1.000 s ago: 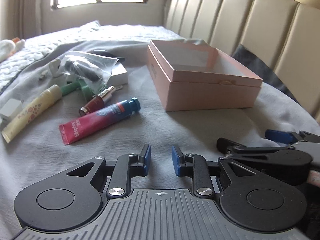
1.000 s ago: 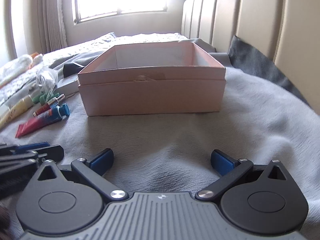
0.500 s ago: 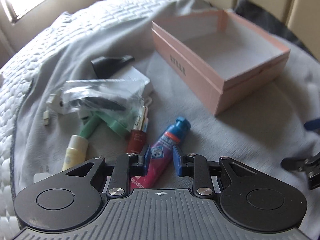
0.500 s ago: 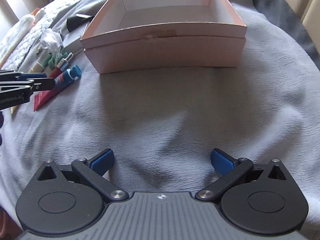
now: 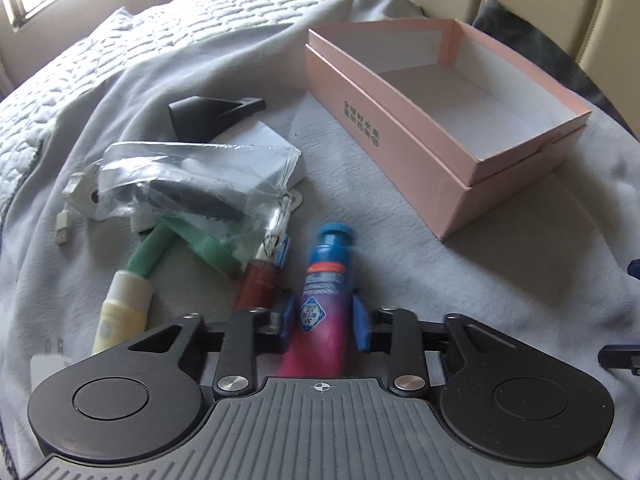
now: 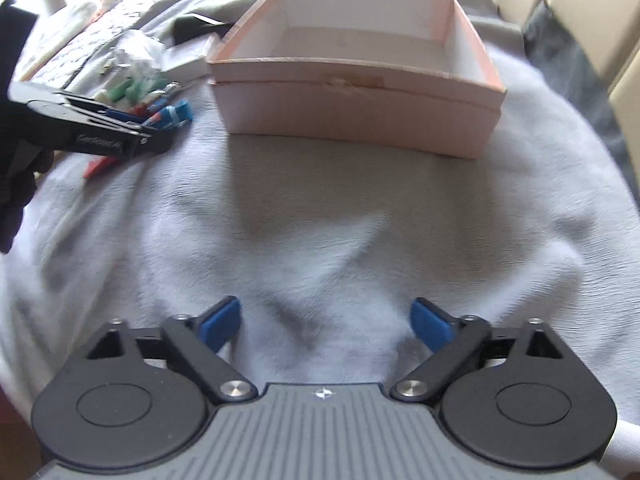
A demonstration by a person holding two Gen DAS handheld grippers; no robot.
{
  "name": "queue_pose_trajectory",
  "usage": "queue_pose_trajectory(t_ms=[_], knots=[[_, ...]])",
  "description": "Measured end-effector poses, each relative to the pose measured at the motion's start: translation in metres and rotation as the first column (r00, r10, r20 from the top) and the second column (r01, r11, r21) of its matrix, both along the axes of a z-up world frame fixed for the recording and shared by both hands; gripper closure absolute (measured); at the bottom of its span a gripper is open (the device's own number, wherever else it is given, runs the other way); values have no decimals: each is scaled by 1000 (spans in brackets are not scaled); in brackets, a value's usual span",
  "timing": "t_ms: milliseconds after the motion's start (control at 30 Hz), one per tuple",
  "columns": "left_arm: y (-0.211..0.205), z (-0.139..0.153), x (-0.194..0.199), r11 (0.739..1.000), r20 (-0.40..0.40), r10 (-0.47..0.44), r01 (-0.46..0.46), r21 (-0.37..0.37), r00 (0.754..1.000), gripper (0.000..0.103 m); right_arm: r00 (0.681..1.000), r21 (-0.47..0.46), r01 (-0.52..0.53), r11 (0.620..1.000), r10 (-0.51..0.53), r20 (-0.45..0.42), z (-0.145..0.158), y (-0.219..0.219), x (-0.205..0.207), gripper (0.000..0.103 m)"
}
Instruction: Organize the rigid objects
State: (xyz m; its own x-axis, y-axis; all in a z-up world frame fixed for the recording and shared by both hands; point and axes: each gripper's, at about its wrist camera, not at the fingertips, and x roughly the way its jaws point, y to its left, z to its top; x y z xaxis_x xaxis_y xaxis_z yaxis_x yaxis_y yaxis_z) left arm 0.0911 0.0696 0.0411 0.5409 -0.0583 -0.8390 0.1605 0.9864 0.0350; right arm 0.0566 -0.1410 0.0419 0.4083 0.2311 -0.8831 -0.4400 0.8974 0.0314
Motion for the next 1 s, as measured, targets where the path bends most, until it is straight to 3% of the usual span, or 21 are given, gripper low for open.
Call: queue_pose_trajectory(t_ms=[67, 200, 400, 533, 633, 700, 767, 800, 867, 1000], knots=[[5, 9, -18, 999, 5, 37, -36, -28, 999, 82, 1000, 7, -9, 1000, 9, 21, 14, 4, -4, 16], [28, 28, -66, 984, -9, 136, -137, -116, 991, 83, 994, 12, -66, 998, 65, 89, 40, 29, -5, 16], [84, 53, -136, 923, -25, 325, -323, -210, 945, 82, 982, 86, -171, 982, 163, 93, 54, 116, 16, 27], [120, 63, -164, 884, -30, 401, -395, -250, 916, 82, 994, 144, -86, 986, 74, 83, 41, 177, 39, 29], [131, 61, -171, 882, -45, 389, -386, -272, 920, 81, 997, 149, 32, 988, -42, 64, 18, 206, 62, 30], [133, 60, -170, 889, -41, 368, -365, -276, 929, 81, 994, 119, 87, 989, -93, 50, -1, 220, 77, 42], [132, 58, -165, 885, -50, 362, -360, -295, 931, 81, 993, 93, 111, 989, -114, 25, -15, 224, 83, 62], [132, 56, -162, 880, -51, 368, -365, -304, 928, 82, 993, 92, 108, 990, -112, 35, -15, 223, 81, 64], [132, 49, -152, 863, -63, 397, -395, -314, 916, 82, 996, 78, 77, 994, -81, 48, -11, 221, 74, 78], [129, 24, -121, 844, -127, 443, -461, -275, 887, 81, 1000, 73, 27, 997, -28, 10, -2, 197, 51, 83]])
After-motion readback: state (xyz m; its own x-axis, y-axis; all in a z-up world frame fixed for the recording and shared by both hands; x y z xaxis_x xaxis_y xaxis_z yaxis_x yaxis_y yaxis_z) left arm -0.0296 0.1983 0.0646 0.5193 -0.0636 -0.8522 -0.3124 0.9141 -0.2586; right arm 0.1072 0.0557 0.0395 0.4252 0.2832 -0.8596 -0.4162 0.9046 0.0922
